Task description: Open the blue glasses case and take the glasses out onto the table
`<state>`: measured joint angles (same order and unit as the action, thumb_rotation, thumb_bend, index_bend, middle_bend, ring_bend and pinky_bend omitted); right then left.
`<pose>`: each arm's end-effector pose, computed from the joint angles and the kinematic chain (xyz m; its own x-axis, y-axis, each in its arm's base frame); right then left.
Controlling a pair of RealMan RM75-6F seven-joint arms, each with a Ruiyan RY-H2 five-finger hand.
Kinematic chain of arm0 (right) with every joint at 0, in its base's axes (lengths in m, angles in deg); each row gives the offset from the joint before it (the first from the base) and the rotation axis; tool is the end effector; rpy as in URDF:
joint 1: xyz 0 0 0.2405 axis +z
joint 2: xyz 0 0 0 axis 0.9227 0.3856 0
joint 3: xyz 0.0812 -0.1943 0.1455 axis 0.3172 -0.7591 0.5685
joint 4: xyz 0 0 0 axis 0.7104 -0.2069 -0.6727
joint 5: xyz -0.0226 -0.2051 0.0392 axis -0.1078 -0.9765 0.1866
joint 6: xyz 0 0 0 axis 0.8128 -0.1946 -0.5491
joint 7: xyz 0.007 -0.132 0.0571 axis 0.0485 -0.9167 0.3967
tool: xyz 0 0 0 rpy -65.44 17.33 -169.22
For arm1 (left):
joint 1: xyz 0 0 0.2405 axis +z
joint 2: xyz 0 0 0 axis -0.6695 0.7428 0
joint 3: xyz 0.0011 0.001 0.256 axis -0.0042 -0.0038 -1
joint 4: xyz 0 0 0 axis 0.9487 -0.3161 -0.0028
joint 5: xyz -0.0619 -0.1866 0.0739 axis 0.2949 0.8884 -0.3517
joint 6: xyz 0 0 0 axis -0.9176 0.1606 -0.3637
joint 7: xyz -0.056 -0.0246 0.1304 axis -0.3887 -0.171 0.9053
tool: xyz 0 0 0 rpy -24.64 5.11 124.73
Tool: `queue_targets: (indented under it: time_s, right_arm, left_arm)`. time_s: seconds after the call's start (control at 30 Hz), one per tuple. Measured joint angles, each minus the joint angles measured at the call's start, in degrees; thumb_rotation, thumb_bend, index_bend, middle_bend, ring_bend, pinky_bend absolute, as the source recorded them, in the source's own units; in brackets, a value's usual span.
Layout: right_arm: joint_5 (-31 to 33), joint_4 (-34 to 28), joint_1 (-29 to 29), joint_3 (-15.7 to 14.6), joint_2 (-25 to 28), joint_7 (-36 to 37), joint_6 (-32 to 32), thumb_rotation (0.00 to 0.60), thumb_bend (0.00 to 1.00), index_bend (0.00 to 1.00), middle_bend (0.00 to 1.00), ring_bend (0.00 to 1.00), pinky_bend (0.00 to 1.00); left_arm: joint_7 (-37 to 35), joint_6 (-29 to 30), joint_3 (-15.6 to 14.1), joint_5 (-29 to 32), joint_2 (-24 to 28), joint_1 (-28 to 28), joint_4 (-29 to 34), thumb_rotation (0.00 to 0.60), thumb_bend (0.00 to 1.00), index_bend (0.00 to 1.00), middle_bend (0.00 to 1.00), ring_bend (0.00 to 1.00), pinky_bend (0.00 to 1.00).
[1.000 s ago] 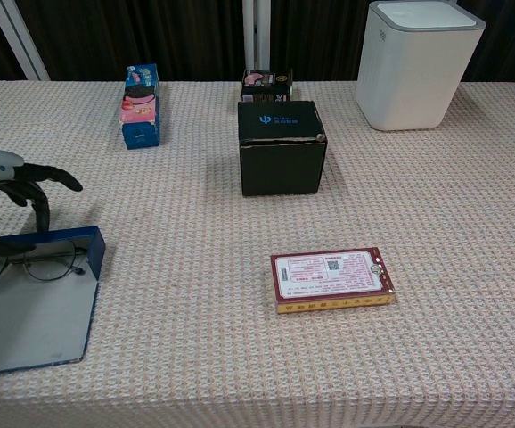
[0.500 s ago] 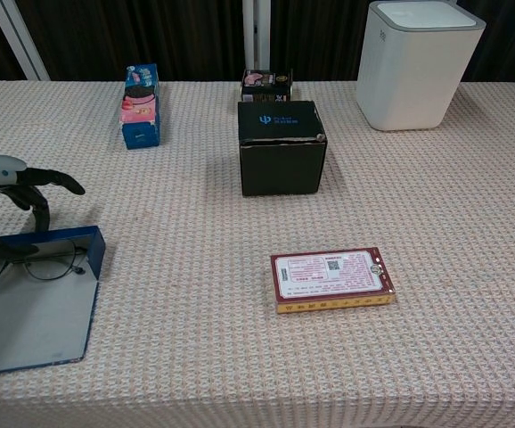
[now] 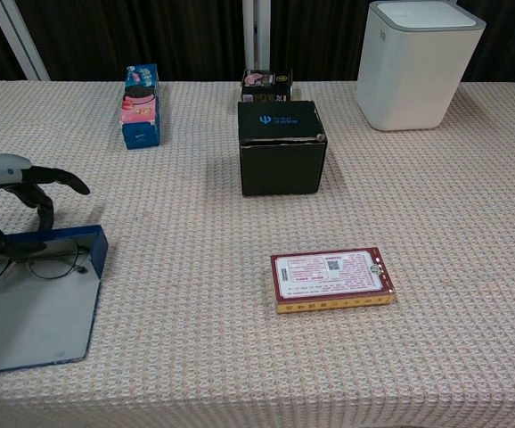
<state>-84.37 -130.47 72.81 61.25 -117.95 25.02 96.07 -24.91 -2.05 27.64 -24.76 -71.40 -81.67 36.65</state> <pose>-0.3255 -0.1947 0.1715 0.4928 -0.0393 0.8693 -0.8566 0.1536 0.4925 -0.2091 0.2693 0.0264 0.3223 0.5959 0.7355 0.9435 -0.1391 -0.3007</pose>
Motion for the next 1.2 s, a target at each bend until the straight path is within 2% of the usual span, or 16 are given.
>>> queue_targets:
  time_s: [0.2, 0.53, 0.83, 1.2]
  right_arm:
    - [-0.1, 0.0, 0.1, 0.0, -0.1, -0.1, -0.1, 0.600, 0.29, 0.00, 0.00, 0.00, 0.00]
    - [-0.1, -0.2, 0.2, 0.1, 0.0, -0.3, 0.0, 0.600, 0.29, 0.00, 0.00, 0.00, 0.00]
    - [0.1, 0.3, 0.3, 0.0, -0.4, -0.4, -0.4, 0.600, 0.29, 0.00, 0.00, 0.00, 0.00]
    - [0.5, 0.8, 0.3, 0.1, -0.5, -0.1, -0.6, 0.600, 0.29, 0.00, 0.00, 0.00, 0.00]
  left_arm:
    - [-0.3, -0.3, 0.2, 0.1, 0.2, 0.1, 0.3, 0.600, 0.36, 0.13, 0.52, 0.26, 0.21]
    - [-0.8, 0.6, 0.7, -1.9, 0.2, 0.6, 0.1, 0.600, 0.36, 0.14, 0.53, 0.26, 0.21]
    - [2.3, 6.4, 0.3, -10.0, -2.4, 2.3, -4.1, 0.600, 0.36, 0.15, 0.54, 0.26, 0.21]
    - [10.2, 13.6, -1.0, -21.3, -8.1, 4.3, -12.7, 0.600, 0.36, 0.16, 0.56, 0.28, 0.21]
